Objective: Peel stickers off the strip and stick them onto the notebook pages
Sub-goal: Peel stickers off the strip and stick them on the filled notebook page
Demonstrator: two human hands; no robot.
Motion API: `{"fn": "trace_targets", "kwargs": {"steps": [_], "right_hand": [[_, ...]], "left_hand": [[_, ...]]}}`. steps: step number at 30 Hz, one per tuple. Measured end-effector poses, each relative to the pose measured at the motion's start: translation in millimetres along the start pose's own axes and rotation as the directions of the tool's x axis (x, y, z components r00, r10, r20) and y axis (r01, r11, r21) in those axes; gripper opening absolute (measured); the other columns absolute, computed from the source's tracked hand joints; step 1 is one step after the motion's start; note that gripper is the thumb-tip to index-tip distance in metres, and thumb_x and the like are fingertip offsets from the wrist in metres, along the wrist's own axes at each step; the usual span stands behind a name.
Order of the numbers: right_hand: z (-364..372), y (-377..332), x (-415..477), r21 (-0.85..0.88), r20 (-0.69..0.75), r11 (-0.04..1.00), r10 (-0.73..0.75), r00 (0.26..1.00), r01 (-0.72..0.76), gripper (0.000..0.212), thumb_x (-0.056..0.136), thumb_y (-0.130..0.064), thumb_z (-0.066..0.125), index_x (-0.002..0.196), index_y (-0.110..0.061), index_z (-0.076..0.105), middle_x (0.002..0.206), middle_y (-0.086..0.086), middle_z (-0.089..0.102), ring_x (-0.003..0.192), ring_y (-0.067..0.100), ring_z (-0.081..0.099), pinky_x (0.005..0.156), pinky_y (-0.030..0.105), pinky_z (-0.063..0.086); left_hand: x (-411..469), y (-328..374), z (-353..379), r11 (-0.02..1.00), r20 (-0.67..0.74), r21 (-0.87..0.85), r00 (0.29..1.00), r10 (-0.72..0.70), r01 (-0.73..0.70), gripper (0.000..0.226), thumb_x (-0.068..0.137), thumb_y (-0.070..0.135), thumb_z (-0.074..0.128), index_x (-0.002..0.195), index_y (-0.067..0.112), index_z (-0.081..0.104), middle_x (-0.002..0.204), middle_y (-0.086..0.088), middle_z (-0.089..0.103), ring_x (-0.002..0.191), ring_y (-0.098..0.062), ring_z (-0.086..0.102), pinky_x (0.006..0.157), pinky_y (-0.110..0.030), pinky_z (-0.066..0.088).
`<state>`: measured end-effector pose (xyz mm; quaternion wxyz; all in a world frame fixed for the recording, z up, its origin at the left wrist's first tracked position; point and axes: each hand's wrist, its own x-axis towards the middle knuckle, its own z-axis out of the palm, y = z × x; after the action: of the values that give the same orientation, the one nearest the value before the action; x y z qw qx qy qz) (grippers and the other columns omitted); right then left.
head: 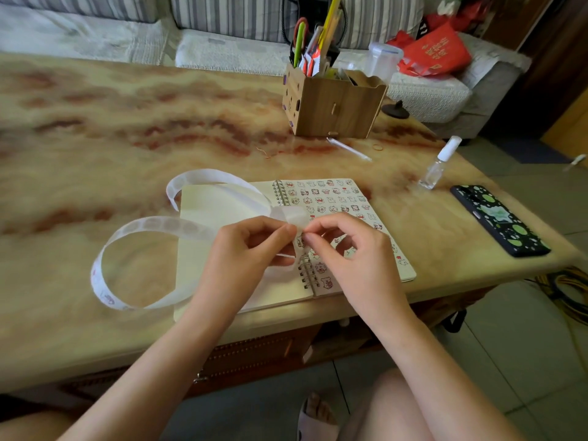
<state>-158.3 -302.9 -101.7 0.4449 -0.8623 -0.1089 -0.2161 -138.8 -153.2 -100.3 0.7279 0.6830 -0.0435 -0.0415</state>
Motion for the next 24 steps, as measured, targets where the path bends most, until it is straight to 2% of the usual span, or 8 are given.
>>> {"fn": "trace_targets", "kwargs": {"steps": [5,9,18,24], "right_hand": [[0.4,0.0,0.1,0.082,0.009,0.995,0.05,0.999,-0.051,0.005,0.083,-0.007,0.07,0.087,-0.012,0.07,0.08,-0.005,0.069,0.075,0.009,0.063,0.068,0.023,0.051],[0.4,-0.9,-0.4,0.104,0.014,0.993,0.052,0.999,-0.053,0.006,0.083,-0.007,0.07,0.087,-0.012,0.07,0.079,-0.007,0.069,0.076,0.009,0.064,0.071,0.025,0.052],[-0.8,-3.2,-0.4,0.179,0.03,0.975,0.129,0.991,-0.132,0.007,0.084,-0.01,0.07,0.087,-0.016,0.072,0.08,-0.008,0.071,0.078,0.009,0.065,0.073,0.024,0.052],[-0.8,-2.7,-0.6,0.183,0.043,0.965,0.181,0.983,-0.186,0.007,0.084,-0.01,0.07,0.086,-0.017,0.071,0.082,-0.006,0.071,0.079,0.01,0.066,0.075,0.029,0.054]], "left_hand": [[0.7,-1.0,-0.9,1.0,0.025,0.022,0.999,-0.021,0.02,0.016,0.089,0.012,0.061,0.079,0.01,0.073,0.059,0.001,0.066,0.059,-0.008,0.063,0.063,-0.017,0.055],[0.9,-1.8,-2.3,0.999,0.033,0.033,0.999,-0.027,0.026,0.018,0.089,0.014,0.06,0.078,0.008,0.073,0.063,-0.005,0.066,0.06,-0.01,0.063,0.065,-0.019,0.056],[-0.1,-0.1,-1.0,0.999,0.049,0.046,0.999,0.018,-0.02,0.018,0.091,0.012,0.058,0.081,0.011,0.072,0.067,-0.002,0.069,0.063,-0.006,0.064,0.063,-0.013,0.052],[-0.2,-1.2,-1.8,0.998,0.054,0.057,0.998,0.022,-0.025,0.015,0.089,0.014,0.06,0.083,0.008,0.072,0.071,-0.005,0.071,0.066,-0.009,0.065,0.066,-0.017,0.054]]}}
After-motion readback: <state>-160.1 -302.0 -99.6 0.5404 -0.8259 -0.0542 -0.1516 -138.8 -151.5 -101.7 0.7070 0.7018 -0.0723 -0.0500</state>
